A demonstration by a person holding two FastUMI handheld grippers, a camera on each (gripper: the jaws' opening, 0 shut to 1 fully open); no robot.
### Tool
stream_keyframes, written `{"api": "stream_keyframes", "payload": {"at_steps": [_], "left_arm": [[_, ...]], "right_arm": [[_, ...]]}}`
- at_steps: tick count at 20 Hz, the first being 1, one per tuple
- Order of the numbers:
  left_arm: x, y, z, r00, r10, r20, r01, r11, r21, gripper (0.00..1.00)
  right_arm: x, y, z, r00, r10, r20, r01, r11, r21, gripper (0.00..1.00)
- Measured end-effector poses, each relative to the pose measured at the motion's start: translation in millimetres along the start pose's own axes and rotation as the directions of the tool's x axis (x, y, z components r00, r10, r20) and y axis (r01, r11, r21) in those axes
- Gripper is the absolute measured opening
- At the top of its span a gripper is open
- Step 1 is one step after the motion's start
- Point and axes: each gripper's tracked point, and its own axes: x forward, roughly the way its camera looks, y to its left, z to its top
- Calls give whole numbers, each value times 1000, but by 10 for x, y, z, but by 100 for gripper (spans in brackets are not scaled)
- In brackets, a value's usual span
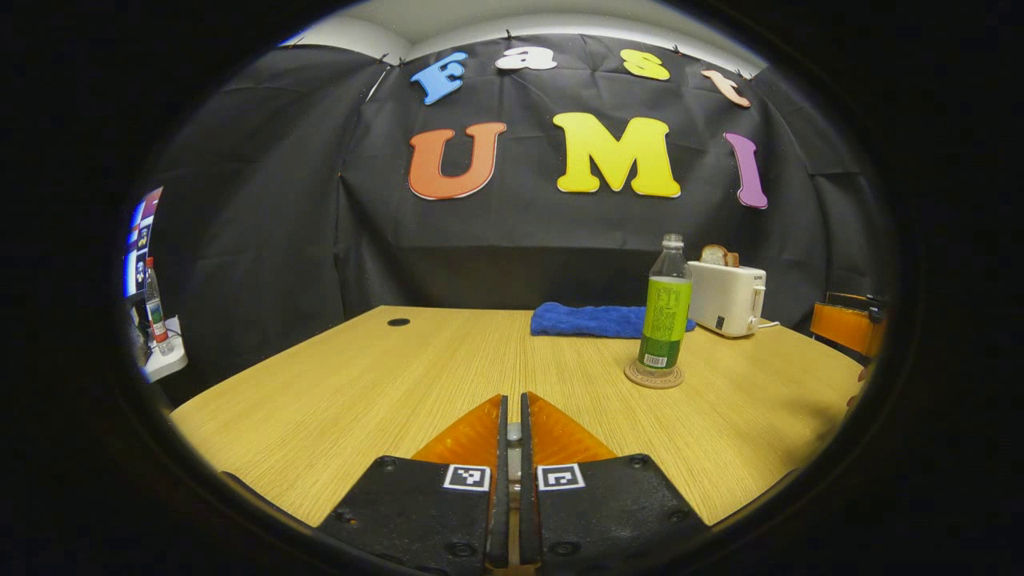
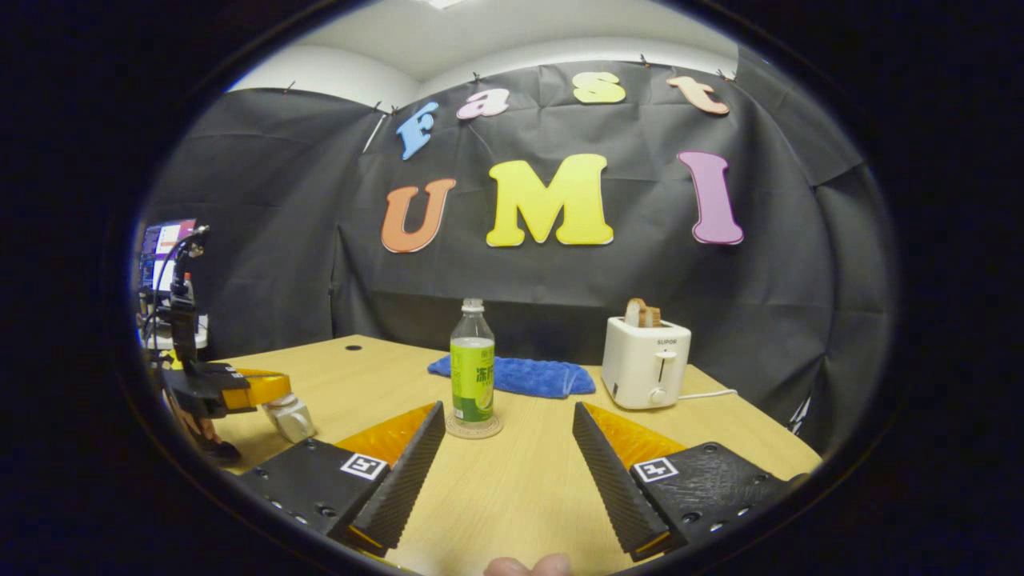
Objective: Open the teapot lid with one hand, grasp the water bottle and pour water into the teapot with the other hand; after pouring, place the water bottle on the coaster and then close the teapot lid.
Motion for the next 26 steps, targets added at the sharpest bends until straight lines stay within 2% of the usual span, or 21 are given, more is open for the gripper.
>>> {"api": "stream_keyframes", "payload": {"at_steps": [2, 4, 7, 10, 13, 16, 21, 24, 26], "left_arm": [[-5, 36, 39, 1000, 19, 14, -19, 1000, 4, 7], [-32, 115, 112, 998, 55, 34, -56, 998, 12, 24], [-125, 130, 271, 993, 94, 75, -96, 995, 21, 98], [-324, -12, 573, 987, 92, 133, -98, 994, 39, 97], [-524, -244, 867, 978, 82, 190, -90, 995, 35, 96], [-694, -563, 992, 975, 43, 220, -50, 998, 27, 96], [-955, -799, 1083, 969, 27, 246, -35, 999, 27, 96], [-1062, -840, 1086, 967, 26, 255, -41, 998, 53, 96], [-1092, -821, 1083, 967, 36, 254, -50, 998, 49, 96]], "right_arm": [[-11, -17, -3, 1000, -3, -2, 3, 1000, 6, 95], [-29, -39, -16, 1000, -13, -3, 13, 1000, 10, 95], [-72, -117, -47, 999, -51, 0, 51, 998, 36, 96], [-190, -238, -35, 994, -110, 4, 109, 993, 53, 96], [-422, -373, 159, 982, -178, 66, 178, 984, 2, 98], [-645, -387, 338, 977, -189, 104, 189, 982, 2, 98], [-939, -401, 574, 961, -219, 166, 225, 974, -16, 95], [-1020, -314, 536, 966, -211, 150, 214, 977, -5, 98], [-1043, -288, 510, 967, -216, 133, 219, 976, -10, 95]]}}
